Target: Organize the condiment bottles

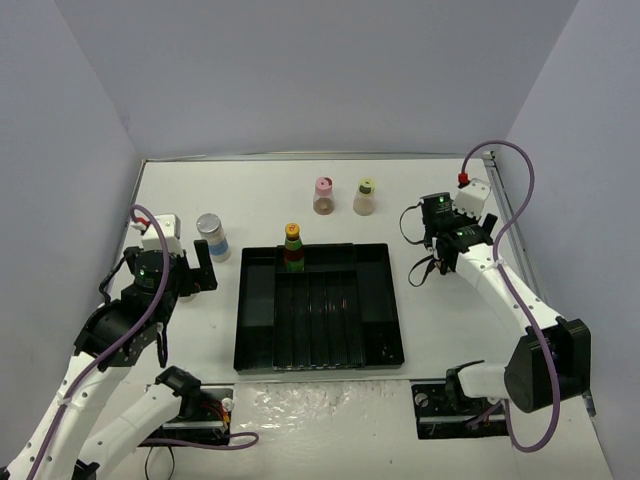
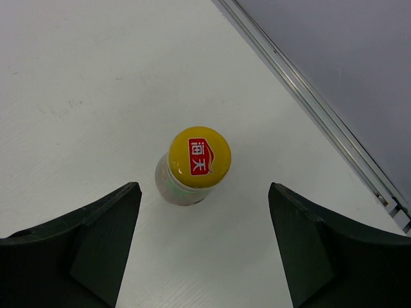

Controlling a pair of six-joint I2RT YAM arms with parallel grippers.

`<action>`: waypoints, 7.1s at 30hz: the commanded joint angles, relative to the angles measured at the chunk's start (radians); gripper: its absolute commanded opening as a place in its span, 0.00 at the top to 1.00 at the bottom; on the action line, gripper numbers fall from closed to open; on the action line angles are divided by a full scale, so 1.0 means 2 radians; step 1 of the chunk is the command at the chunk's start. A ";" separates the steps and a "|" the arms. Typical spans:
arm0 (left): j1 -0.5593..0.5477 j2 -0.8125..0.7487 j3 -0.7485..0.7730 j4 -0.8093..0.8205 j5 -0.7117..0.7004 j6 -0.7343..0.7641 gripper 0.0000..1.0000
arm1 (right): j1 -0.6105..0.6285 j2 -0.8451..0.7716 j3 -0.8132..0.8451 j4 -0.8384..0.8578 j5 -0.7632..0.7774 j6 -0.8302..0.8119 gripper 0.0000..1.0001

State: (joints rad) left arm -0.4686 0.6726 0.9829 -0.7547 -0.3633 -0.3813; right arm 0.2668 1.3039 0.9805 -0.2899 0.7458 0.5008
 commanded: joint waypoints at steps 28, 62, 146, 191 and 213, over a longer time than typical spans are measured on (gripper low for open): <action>0.004 0.019 0.003 0.019 -0.004 0.000 0.03 | -0.054 0.047 -0.044 0.140 -0.049 -0.014 0.94; 0.004 0.019 0.000 0.020 -0.008 -0.001 0.03 | 0.223 0.053 0.196 0.020 -0.030 -0.009 1.00; 0.007 0.028 -0.001 0.021 -0.011 0.004 0.03 | 0.338 0.147 0.156 0.074 0.020 0.042 1.00; 0.008 0.026 -0.002 0.020 -0.011 0.007 0.03 | 0.324 0.222 0.161 0.124 0.020 0.032 0.99; 0.008 0.030 -0.002 0.021 -0.011 0.007 0.03 | 0.333 0.147 0.157 0.082 0.036 0.032 0.42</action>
State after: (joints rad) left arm -0.4622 0.7200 0.9680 -0.7582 -0.3676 -0.3775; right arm 0.9199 1.7004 1.2675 -0.1263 0.7472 0.5564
